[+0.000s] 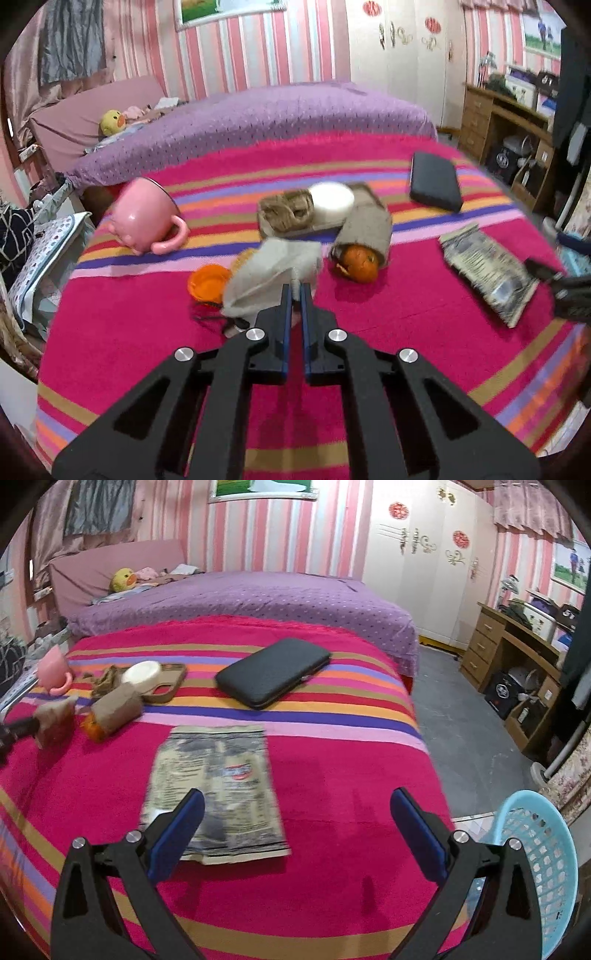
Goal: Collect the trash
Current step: 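Grasp the beige cloth bag with the left gripper, then grasp the snack packet with the right gripper while the left holds the cloth bag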
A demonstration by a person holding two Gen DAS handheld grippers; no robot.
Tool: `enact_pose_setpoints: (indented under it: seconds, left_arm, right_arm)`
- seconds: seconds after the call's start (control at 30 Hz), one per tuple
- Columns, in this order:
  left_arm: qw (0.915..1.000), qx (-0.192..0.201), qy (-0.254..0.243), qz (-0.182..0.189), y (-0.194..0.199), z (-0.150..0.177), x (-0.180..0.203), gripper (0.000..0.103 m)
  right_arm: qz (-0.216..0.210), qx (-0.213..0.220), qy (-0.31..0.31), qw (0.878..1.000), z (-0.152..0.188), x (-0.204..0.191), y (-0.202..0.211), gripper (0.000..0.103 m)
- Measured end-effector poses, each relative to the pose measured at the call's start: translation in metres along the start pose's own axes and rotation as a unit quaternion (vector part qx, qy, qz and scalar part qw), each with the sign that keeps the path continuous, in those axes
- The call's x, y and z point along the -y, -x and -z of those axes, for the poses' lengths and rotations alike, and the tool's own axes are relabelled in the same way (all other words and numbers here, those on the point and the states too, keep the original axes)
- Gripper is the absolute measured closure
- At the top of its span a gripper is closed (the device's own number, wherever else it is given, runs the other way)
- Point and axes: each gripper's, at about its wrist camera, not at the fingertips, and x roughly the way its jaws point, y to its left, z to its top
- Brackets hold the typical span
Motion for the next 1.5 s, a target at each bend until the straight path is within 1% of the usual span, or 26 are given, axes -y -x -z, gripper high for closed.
enact_pose_setpoints:
  seconds: [0.07,0.17,0.3,0.47,0.53,0.57,0.6,0.67,0.73,0.83,0.9,0.93,1.03,1.13,1.37,1.5]
  left_arm:
    - [0.9999,0.008,0.013,0.003,0.012,0.002,-0.008,0.100]
    - [0.9996,-0.001,0.028,0.002,0.013,0.007,-0.015,0.100]
    - [0.9995,-0.018,0.014,-0.023,0.003,0.015,-0.014,0.100]
    - [0.9992,-0.027,0.018,-0.023,-0.003,0.017,-0.016,0.100]
    - [0.9992,-0.029,0.017,-0.023,-0.004,0.017,-0.014,0.100]
    - [0.9992,-0.029,0.016,-0.023,-0.004,0.017,-0.013,0.100]
    - [0.9992,-0.029,0.014,-0.024,-0.003,0.017,-0.012,0.100]
    - [0.9992,-0.027,0.013,-0.026,-0.003,0.016,-0.011,0.100]
    - [0.9992,-0.025,0.016,-0.026,-0.003,0.015,-0.011,0.100]
    - [0.9992,-0.021,0.021,-0.027,-0.001,0.013,-0.012,0.100]
    - [0.9992,-0.015,0.021,-0.030,0.001,0.011,-0.011,0.100]
    - [0.9992,-0.012,0.021,-0.031,0.003,0.010,-0.011,0.100]
    - [0.9993,-0.008,0.022,-0.030,0.006,0.009,-0.008,0.100]
    - [0.9993,-0.004,0.024,-0.030,0.009,0.007,-0.006,0.100]
    - [0.9992,0.009,0.030,-0.024,0.015,0.000,0.005,0.100]
    - [0.9993,0.016,0.025,-0.024,0.019,-0.003,0.015,0.100]
  right_arm:
    - [-0.007,-0.003,0.009,1.000,0.001,-0.010,0.000,0.005]
    - [-0.024,-0.012,0.023,0.999,0.003,-0.026,-0.002,0.005]
    - [-0.028,-0.024,0.049,0.998,0.007,-0.048,-0.009,0.005]
    - [-0.023,-0.053,0.059,0.997,0.009,-0.059,-0.027,0.005]
    - [-0.038,-0.061,0.044,0.996,0.007,-0.056,-0.033,0.007]
    - [-0.052,-0.064,0.035,0.996,0.006,-0.053,-0.034,0.013]
    - [-0.061,-0.065,0.032,0.996,0.005,-0.054,-0.035,0.017]
    - [-0.074,-0.063,0.044,0.994,0.003,-0.058,-0.033,0.034]
    - [-0.083,-0.063,0.050,0.993,0.003,-0.061,-0.031,0.043]
    - [-0.101,-0.057,0.043,0.992,0.002,-0.057,-0.029,0.051]
    - [-0.108,-0.047,0.033,0.992,0.000,-0.051,-0.025,0.062]
    - [-0.107,-0.037,0.029,0.993,-0.002,-0.048,-0.020,0.071]
    - [-0.102,-0.019,0.032,0.994,-0.004,-0.043,-0.010,0.086]
    - [-0.091,-0.003,0.036,0.995,-0.006,-0.037,-0.002,0.090]
    - [-0.086,0.034,0.025,0.995,-0.011,-0.011,0.023,0.090]
    - [-0.079,0.042,0.025,0.996,-0.011,0.001,0.029,0.090]
